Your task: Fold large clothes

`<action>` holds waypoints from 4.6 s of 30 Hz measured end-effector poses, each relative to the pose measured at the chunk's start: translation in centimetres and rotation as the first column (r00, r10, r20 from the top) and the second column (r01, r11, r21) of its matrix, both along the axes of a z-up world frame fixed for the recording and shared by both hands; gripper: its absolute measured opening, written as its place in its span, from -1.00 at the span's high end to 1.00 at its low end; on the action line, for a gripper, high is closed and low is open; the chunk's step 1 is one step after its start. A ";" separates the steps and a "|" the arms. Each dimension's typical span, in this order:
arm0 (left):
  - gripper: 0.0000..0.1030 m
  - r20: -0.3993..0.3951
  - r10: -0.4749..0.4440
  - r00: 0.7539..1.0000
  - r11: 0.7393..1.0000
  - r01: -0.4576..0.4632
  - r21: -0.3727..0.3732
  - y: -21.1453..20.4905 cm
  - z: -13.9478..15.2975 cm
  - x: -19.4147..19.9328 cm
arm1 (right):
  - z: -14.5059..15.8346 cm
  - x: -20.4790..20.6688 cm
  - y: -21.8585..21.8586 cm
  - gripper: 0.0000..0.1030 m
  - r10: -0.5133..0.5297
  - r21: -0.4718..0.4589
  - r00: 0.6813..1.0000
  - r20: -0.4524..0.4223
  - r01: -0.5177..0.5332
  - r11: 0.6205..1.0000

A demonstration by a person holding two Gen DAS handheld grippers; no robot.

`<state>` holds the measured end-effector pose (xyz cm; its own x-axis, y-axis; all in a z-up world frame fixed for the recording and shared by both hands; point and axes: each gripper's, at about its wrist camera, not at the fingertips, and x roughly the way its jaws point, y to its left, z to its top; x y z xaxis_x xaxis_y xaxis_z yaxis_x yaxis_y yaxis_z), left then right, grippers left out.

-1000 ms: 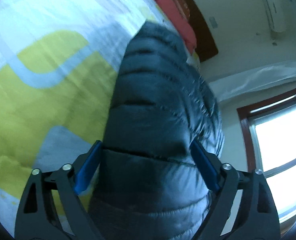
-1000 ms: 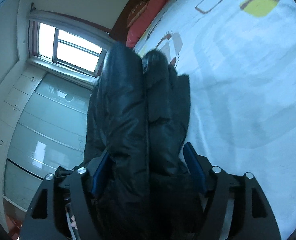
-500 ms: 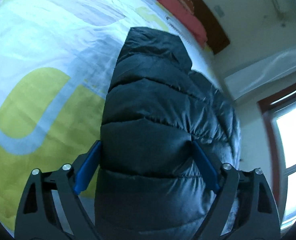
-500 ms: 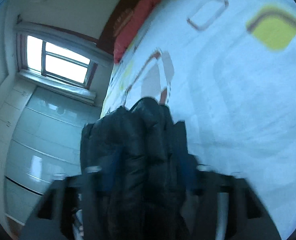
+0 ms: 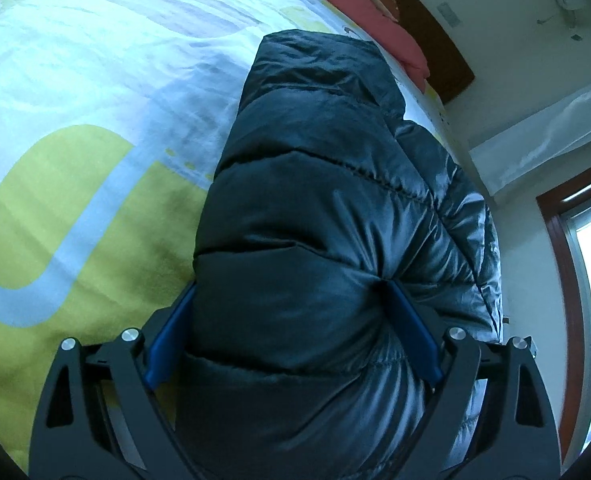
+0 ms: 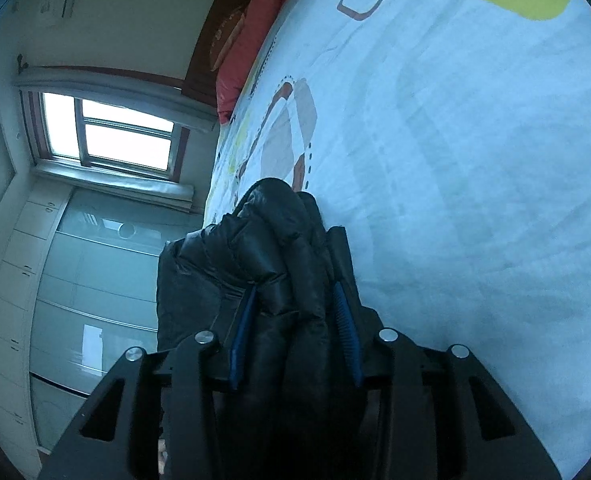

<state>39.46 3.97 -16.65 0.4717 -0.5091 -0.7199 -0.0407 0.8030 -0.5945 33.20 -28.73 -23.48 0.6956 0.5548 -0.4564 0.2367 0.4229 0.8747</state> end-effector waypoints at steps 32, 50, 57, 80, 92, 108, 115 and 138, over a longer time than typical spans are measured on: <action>-0.61 -0.009 -0.016 1.000 0.997 0.015 -0.076 3.0 0.2 -15.8 | 1.5 -16.4 5.9 -0.14 -0.017 -0.008 0.998 -0.053 0.016 1.000; -0.77 0.179 -0.005 0.984 0.916 -0.067 0.395 1.8 5.6 -25.3 | 8.5 -26.3 10.4 -0.21 -0.090 -0.520 0.994 -0.064 0.044 0.853; -0.87 0.251 -0.005 0.968 0.880 -0.115 0.460 1.0 7.6 -28.8 | 11.5 -27.9 16.4 -0.53 -0.048 -0.759 0.999 -0.004 0.028 0.651; -0.96 0.420 -0.047 0.906 0.809 -0.212 0.549 -0.9 12.7 -32.7 | 15.5 -29.5 21.5 -0.54 -0.026 -0.867 0.994 0.102 0.102 0.488; -0.96 0.414 -0.053 0.909 0.813 -0.201 0.547 -1.3 12.5 -32.7 | 15.6 -29.5 21.9 -0.54 -0.027 -0.874 0.993 0.112 0.112 0.472; -0.96 0.414 -0.059 0.908 0.809 -0.199 0.553 -1.6 12.5 -32.9 | 15.5 -29.5 21.9 -0.54 -0.027 -0.876 0.993 0.113 0.112 0.468; -0.96 0.417 -0.057 0.907 0.808 -0.203 0.553 -1.7 12.5 -33.0 | 15.6 -29.6 21.9 -0.54 -0.030 -0.878 0.993 0.118 0.119 0.464; -0.96 0.415 -0.062 0.908 0.805 -0.200 0.559 -1.8 12.3 -33.0 | 15.6 -29.6 22.2 -0.54 -0.030 -0.880 0.992 0.123 0.123 0.459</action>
<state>6.47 2.19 -4.30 0.7955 -0.0138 -0.6058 0.0215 0.9998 0.0054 3.60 -6.56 -7.89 0.7723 -0.1712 -0.6118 0.2604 0.9637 0.0591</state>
